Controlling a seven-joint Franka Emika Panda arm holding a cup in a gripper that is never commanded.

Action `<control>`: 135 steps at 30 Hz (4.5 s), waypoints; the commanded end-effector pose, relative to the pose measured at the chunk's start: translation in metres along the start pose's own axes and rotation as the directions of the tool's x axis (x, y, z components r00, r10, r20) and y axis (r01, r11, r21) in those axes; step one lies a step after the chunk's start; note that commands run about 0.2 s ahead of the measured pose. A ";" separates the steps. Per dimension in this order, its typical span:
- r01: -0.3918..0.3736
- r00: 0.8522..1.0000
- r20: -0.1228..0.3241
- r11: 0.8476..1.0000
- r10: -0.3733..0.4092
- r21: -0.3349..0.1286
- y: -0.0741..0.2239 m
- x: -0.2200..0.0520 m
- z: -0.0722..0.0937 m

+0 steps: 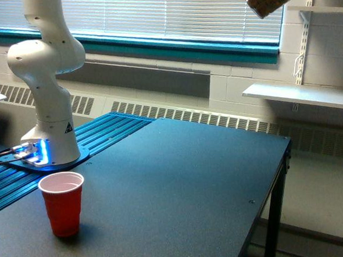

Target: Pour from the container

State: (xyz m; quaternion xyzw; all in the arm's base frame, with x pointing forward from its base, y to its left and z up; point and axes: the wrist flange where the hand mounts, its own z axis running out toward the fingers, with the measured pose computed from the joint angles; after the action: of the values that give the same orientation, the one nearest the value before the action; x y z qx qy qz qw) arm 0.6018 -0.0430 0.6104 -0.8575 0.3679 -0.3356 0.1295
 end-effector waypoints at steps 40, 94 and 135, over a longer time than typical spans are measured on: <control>-0.179 0.980 -0.125 0.963 0.156 -0.200 0.211 -0.011 -0.040; -0.313 0.938 -0.050 0.780 0.342 -0.542 0.475 -0.147 -0.079; -0.183 0.944 0.075 0.700 0.322 -0.691 0.477 -0.183 -0.043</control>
State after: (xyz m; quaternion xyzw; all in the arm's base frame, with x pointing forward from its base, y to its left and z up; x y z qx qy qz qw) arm 0.2224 -0.2466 0.3379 -0.8198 0.5565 -0.0879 -0.1028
